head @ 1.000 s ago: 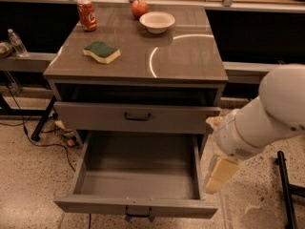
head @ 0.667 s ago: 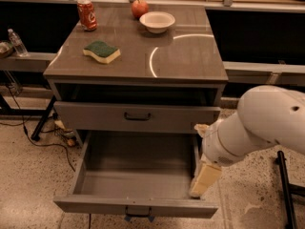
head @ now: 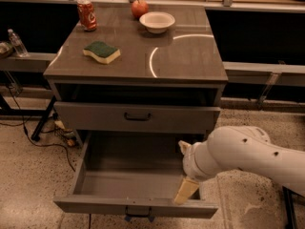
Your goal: Close middle drawer
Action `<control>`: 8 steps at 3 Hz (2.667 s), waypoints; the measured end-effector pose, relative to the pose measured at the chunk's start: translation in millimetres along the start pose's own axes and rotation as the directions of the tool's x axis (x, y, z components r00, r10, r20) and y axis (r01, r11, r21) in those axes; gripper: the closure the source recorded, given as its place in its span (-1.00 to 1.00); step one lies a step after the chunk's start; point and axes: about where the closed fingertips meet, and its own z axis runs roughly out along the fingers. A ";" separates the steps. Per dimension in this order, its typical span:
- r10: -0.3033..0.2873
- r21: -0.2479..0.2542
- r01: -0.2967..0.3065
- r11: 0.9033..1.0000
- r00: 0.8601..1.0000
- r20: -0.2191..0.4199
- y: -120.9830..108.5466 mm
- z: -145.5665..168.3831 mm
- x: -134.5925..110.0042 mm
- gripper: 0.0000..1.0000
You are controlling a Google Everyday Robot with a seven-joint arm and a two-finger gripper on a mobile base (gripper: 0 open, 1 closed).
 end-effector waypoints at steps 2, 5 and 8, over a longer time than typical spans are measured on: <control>0.019 -0.064 -0.017 0.998 0.999 0.042 19.4 109.7 47.1 -1.00; 0.089 -0.077 -0.080 0.994 0.989 0.120 27.4 177.0 79.4 -0.51; 0.064 -0.042 -0.058 0.997 0.985 0.160 8.4 175.9 66.5 1.00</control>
Offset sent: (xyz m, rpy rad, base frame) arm -0.0027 -0.0009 -0.1408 0.0502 0.0779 0.0243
